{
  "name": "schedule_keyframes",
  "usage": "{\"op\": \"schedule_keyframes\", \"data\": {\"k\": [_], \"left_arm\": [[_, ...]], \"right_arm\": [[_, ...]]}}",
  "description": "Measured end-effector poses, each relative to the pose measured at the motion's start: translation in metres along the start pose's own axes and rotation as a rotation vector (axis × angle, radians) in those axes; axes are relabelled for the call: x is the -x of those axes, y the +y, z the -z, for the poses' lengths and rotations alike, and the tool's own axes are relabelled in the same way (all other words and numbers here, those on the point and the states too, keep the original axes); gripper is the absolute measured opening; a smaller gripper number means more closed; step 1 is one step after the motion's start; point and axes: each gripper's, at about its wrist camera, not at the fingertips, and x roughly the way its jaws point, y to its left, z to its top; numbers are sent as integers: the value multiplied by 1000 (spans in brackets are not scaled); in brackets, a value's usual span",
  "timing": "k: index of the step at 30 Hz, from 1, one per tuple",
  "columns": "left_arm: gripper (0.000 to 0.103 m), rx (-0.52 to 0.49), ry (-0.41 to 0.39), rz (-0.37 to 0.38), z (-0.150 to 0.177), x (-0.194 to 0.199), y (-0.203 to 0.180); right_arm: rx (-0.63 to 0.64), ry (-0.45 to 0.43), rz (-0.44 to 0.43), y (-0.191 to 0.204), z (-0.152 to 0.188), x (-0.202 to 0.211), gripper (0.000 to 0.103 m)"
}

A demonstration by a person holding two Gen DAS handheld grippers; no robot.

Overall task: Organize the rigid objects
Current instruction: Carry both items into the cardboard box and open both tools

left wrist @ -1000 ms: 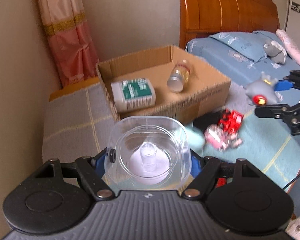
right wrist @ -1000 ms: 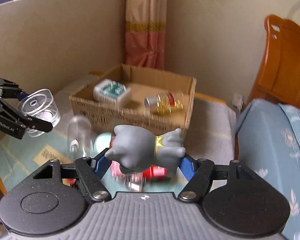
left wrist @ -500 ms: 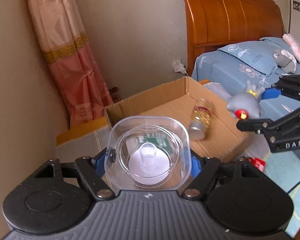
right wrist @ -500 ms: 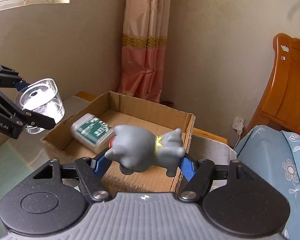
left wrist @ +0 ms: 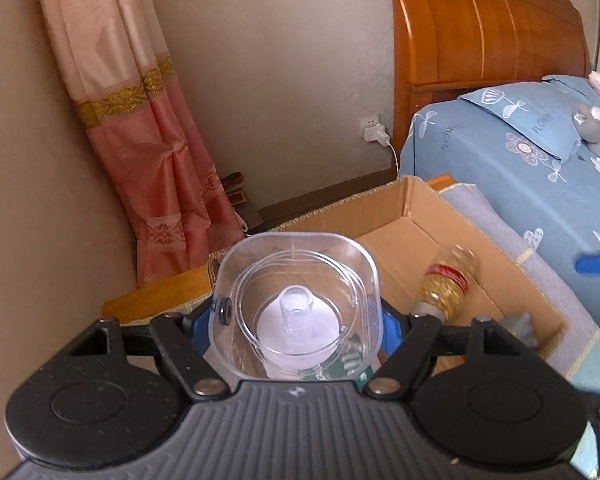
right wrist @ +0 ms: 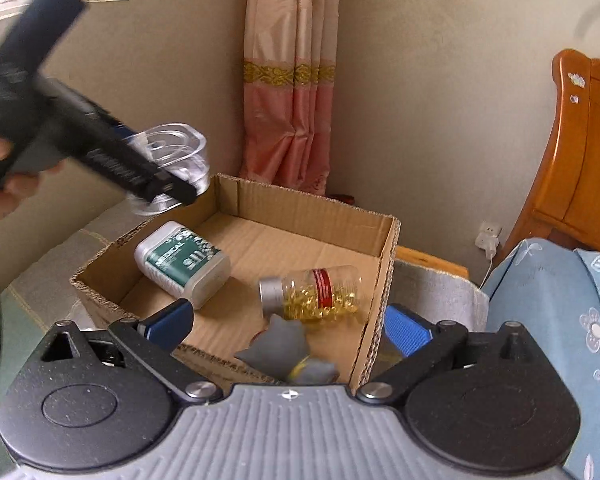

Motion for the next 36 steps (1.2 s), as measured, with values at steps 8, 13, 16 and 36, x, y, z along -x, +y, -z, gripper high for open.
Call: {"op": "schedule_keyframes", "data": {"k": [8, 13, 16, 36], "left_arm": [[76, 34, 41, -12, -18, -39, 4], [76, 75, 82, -8, -19, -65, 7], [91, 85, 78, -29, -18, -73, 8], [100, 66, -2, -58, -7, 9, 2]], "right_arm": [[-13, -6, -5, 1, 7, 16, 103], [-20, -6, 1, 1, 10, 21, 103], [-25, -1, 6, 0, 13, 23, 103], [-75, 17, 5, 6, 35, 49, 103]]}}
